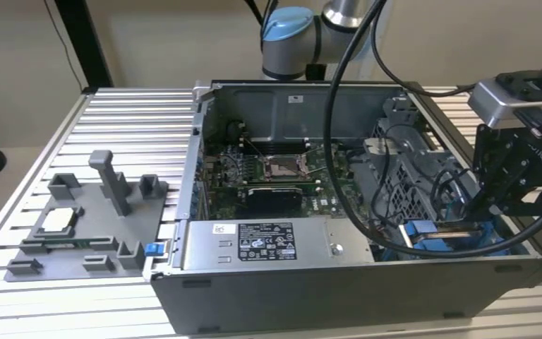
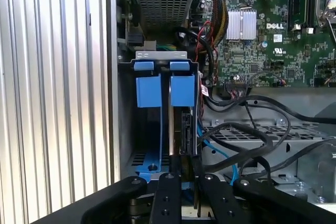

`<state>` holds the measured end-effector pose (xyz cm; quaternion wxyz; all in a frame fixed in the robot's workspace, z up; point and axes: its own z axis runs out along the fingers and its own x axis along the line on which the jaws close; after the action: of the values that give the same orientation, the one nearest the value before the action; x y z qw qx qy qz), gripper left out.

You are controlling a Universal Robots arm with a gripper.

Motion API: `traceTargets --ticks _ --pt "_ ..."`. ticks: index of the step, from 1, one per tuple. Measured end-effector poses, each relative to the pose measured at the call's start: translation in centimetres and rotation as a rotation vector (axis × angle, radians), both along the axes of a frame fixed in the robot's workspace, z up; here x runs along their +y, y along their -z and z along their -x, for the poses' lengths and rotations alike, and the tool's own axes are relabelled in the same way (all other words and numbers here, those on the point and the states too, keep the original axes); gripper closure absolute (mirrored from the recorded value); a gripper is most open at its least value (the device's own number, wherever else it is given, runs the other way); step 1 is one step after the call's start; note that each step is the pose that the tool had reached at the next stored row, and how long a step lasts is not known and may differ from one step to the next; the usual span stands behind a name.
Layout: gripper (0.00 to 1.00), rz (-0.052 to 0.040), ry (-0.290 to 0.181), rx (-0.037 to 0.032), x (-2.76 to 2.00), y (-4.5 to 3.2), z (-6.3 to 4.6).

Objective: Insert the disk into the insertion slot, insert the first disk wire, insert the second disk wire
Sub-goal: 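Insert the first disk wire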

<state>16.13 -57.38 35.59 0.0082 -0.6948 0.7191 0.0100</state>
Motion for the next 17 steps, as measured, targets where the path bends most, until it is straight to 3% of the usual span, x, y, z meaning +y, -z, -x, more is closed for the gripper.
traceTargets --ticks 17 --pt "1.0 0.0 0.0 0.0 0.23 0.0 -0.05"
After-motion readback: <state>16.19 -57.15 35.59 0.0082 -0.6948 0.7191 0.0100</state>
